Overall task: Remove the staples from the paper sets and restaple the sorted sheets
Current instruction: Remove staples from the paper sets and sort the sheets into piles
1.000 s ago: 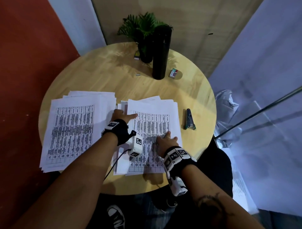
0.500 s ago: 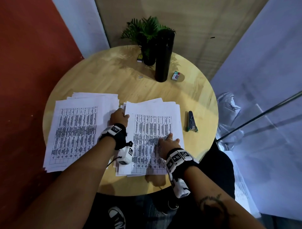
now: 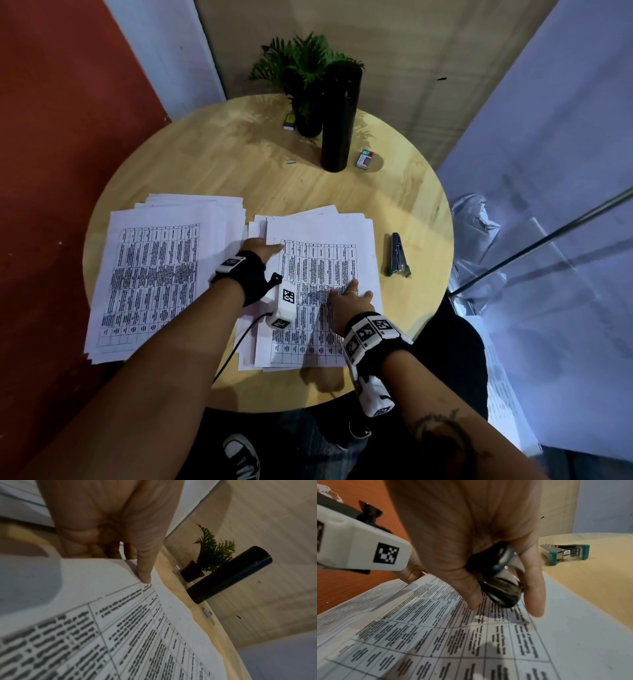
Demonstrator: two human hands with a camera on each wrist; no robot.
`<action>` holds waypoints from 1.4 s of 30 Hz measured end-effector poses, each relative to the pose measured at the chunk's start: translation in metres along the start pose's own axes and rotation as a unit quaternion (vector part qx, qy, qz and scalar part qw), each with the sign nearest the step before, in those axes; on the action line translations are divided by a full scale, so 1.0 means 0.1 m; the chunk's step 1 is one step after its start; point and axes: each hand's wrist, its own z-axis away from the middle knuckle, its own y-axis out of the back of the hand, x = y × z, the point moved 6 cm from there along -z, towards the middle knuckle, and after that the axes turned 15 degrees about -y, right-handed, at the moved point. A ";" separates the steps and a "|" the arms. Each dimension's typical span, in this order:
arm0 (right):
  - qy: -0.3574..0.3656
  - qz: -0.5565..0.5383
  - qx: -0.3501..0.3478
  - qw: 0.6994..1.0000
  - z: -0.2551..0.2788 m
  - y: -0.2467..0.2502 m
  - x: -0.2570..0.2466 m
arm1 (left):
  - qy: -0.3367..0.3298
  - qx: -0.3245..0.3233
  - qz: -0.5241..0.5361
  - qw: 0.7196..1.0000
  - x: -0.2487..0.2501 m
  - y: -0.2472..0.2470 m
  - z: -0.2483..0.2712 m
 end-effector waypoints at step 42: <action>0.314 -0.342 0.486 0.740 2.30 2.51 0.12 | -0.469 0.112 0.214 0.849 2.40 1.22 2.20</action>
